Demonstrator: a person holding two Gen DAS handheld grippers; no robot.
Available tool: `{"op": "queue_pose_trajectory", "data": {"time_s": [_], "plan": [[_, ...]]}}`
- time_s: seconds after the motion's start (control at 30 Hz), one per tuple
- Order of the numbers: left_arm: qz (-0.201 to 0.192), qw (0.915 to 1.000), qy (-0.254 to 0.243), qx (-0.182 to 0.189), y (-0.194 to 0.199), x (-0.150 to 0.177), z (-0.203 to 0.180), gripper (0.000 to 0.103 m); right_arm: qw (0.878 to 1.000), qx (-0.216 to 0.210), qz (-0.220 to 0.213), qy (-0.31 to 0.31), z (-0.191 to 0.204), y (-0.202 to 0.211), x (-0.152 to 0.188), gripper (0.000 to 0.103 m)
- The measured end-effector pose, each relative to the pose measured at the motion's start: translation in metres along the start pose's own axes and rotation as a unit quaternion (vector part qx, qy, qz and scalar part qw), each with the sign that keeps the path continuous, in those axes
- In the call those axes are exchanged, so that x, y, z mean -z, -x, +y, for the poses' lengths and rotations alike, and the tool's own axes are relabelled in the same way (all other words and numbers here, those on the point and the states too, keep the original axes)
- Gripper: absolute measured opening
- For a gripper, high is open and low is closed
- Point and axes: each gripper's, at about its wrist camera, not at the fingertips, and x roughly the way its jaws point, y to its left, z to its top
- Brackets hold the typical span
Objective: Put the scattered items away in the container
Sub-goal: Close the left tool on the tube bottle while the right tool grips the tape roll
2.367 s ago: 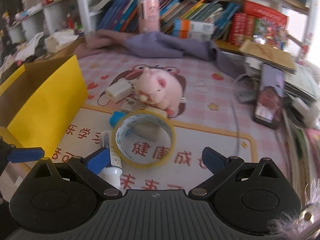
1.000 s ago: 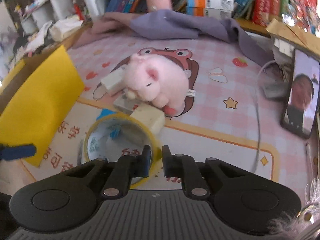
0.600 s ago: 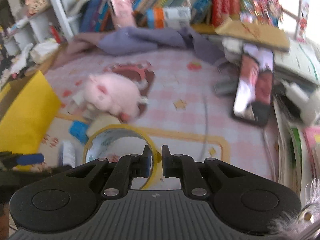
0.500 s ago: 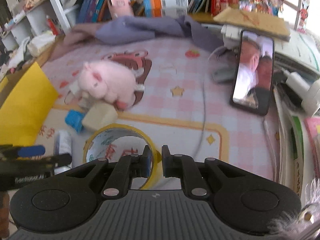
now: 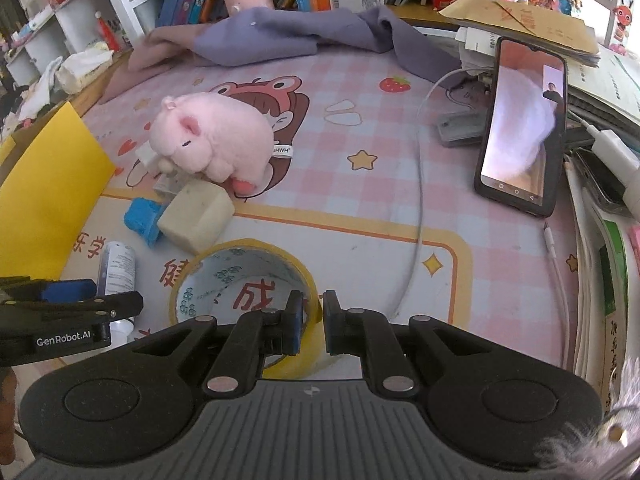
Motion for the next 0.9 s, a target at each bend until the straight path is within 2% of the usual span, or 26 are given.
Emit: {"op": "queue_pose_trajectory", "data": {"time_s": [0.13, 0.33, 0.43, 0.6, 0.9], "plan": [[0.006, 1.0, -0.002, 0.006, -0.004, 0.0, -0.002, 0.046, 1.0, -0.001, 0.006, 0.006, -0.001, -0.006, -0.002, 0.011], [-0.001, 0.9999, -0.011, -0.001, -0.005, -0.001, -0.004, 0.042, 1.0, -0.001, 0.019, 0.012, -0.001, -0.015, -0.004, 0.013], [-0.002, 1.0, -0.007, -0.002, -0.005, -0.002, -0.001, 0.037, 1.0, -0.003, 0.024, 0.012, -0.001, -0.02, -0.004, 0.014], [0.003, 0.9999, 0.0, 0.013, -0.001, -0.004, 0.002, 0.031, 1.0, -0.009, 0.012, 0.001, -0.003, -0.019, -0.006, 0.012], [-0.049, 0.9966, 0.029, 0.061, 0.042, -0.013, 0.016, 0.031, 0.999, -0.027, -0.038, -0.002, 0.0, 0.016, -0.025, 0.012]]}}
